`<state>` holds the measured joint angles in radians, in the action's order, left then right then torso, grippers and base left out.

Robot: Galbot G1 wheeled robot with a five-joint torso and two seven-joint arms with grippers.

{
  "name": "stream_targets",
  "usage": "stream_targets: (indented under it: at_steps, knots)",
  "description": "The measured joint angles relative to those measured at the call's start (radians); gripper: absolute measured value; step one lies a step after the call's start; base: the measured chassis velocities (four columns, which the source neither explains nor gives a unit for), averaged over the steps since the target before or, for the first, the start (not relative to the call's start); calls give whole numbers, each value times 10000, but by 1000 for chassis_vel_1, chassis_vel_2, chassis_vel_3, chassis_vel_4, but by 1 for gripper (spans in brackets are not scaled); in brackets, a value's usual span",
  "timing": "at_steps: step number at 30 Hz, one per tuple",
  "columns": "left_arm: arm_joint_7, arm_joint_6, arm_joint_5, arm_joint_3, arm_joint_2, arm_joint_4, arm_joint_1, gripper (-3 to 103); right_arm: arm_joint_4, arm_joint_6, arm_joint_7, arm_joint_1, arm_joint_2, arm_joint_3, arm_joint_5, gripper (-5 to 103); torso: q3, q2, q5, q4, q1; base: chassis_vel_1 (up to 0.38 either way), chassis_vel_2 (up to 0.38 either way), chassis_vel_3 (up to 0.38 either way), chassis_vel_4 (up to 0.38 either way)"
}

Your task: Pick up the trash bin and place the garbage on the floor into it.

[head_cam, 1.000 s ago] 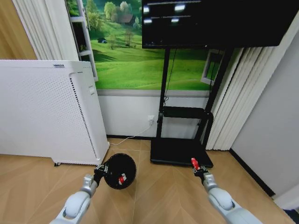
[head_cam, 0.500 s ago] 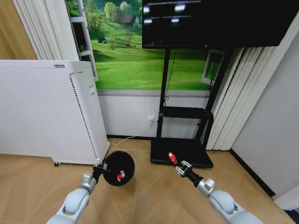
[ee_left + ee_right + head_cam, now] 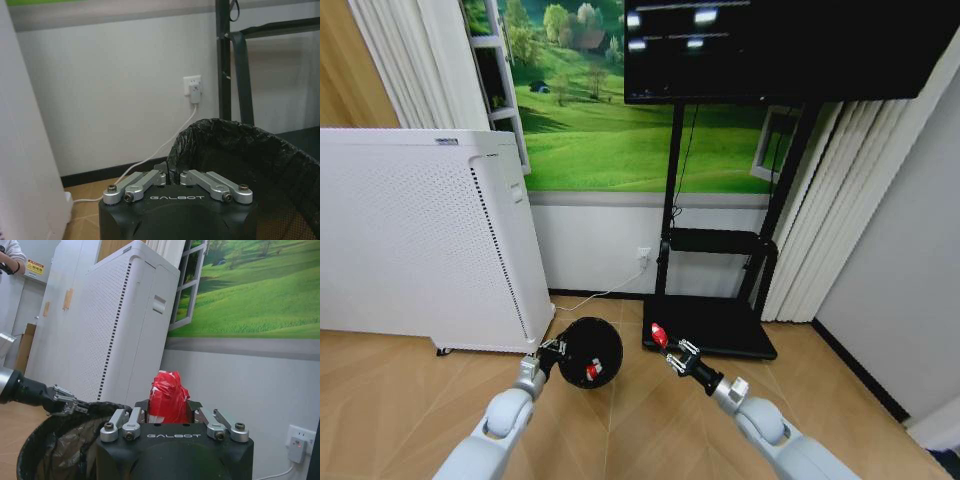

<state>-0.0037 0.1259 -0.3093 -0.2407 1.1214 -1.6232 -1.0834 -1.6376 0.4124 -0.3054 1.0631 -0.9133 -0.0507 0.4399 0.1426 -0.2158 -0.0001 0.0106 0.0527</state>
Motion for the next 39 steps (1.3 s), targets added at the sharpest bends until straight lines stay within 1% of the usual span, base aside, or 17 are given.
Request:
stream_targets:
  at_steps: [2,3,7,11,13,17,18,19,21,22,24,27,34,35,37,38,39]
  knots:
    - [-53,-25,73,390,186,288,280,7,272,37,12,-252,-99,332,-36,38,0,0,0,2,0,0,0,0,0]
    - [-53,-25,73,390,186,288,280,7,272,37,12,-252,-99,332,-36,38,0,0,0,2,0,0,0,0,0]
    - [-88,-52,88,811,288,635,709,7,540,174,11,-615,-140,886,-51,37,0,0,1,3,0,0,0,0,0]
    - [-103,-64,82,1055,326,833,984,7,670,265,4,-779,-201,1205,-75,37,0,1,1,-1,0,0,0,0,0]
    - [-128,-89,78,1253,470,1042,1225,7,815,311,2,-959,-347,1545,-132,37,0,0,1,1,0,0,0,0,0]
    - [-151,-107,97,1388,637,1204,1384,7,989,337,1,-1148,-494,1831,-168,37,0,0,2,2,1,0,0,0,0]
    - [-174,-114,133,1535,809,1350,1530,7,1204,374,0,-1380,-649,2082,-232,37,0,0,1,0,1,0,0,0,0]
    - [-174,-114,133,1535,809,1350,1530,7,1204,374,0,-1380,-649,2082,-232,37,0,0,1,0,1,0,0,0,0]
    - [-200,-115,189,1697,1017,1445,1635,7,1545,434,0,-1704,-878,2319,-291,37,0,1,2,1,1,0,0,0,0]
    - [-200,-115,189,1697,1017,1445,1635,7,1545,434,0,-1704,-878,2319,-291,37,0,1,2,1,1,0,0,0,0]
    - [-240,-114,269,1833,1264,1476,1649,7,1884,477,8,-2003,-1109,2463,-338,37,0,1,1,0,1,0,0,0,0]
    - [-250,-108,321,1919,1348,1476,1616,7,2038,488,25,-2171,-1176,2507,-347,37,-1,1,1,1,1,0,0,0,0]
    - [-253,-101,368,1957,1269,1466,1545,7,2122,395,214,-2265,-1117,2476,-331,38,-1,1,1,0,1,0,0,0,0]
    - [-254,-100,383,1956,1242,1460,1523,7,2115,264,234,-2247,-1075,2433,-308,48,-1,0,1,0,1,0,0,0,0]
    - [-251,-100,390,1950,1225,1439,1500,7,2082,135,234,-2213,-1023,2399,-288,48,-1,0,1,1,1,0,0,0,0]
    - [-247,-100,394,1944,1218,1425,1487,7,2058,85,230,-2203,-983,2374,-278,60,-1,0,1,2,1,0,0,0,0]
    - [-246,-100,397,1940,1217,1422,1484,7,2042,69,224,-2202,-964,2361,-275,60,-1,0,1,2,1,0,0,0,0]
